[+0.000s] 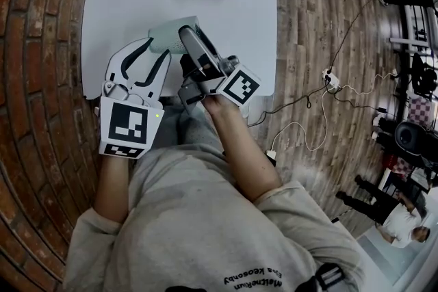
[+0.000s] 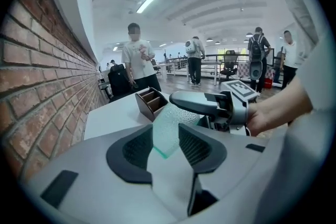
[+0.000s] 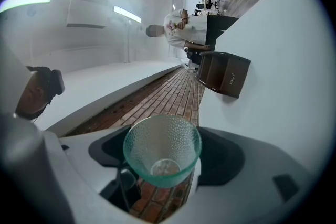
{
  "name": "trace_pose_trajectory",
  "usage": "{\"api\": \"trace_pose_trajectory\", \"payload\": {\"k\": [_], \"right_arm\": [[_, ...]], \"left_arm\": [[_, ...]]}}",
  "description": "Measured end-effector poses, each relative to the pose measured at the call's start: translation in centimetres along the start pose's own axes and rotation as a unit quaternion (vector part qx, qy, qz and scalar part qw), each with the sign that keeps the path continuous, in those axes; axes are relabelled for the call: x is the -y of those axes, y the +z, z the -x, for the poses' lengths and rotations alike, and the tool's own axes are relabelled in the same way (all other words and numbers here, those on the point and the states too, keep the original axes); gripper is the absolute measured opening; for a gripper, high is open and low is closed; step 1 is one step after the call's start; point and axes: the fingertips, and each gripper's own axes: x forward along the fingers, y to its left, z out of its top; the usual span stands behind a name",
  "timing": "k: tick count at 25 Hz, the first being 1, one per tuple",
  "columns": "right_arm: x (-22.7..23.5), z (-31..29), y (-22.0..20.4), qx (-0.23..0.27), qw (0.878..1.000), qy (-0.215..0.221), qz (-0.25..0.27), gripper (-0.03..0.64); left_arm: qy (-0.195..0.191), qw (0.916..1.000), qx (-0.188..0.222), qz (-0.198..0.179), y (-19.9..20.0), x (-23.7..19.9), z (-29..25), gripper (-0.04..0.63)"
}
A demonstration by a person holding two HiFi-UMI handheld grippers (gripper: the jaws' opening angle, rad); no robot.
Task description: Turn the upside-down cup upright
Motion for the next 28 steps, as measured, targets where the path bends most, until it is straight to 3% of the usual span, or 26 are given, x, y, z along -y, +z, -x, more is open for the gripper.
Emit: {"api": "trace_pose_trajectory", "payload": {"k": [1, 10, 28], "right_arm": [[0.0, 0.1, 0.0, -0.001, 1.0, 0.0, 0.0, 0.385], [-0.5, 0.1, 0.2, -0.009, 1.0, 0.003, -0.006, 0.385], [-0.3, 0.5, -0.4, -0.033, 0.999, 0.003, -0.019, 0.385]], "left_arm": [[-0.009, 0.9999, -0.004, -0.001, -0.2, 0.2, -0.1, 0.16], [-0.047, 0.9984, -0.023, -0.023, -1.4, 0.2, -1.6, 0.325], [-0.116, 0.9896, -0.052, -0.067, -3.6, 1.1, -3.9, 0.337]]}}
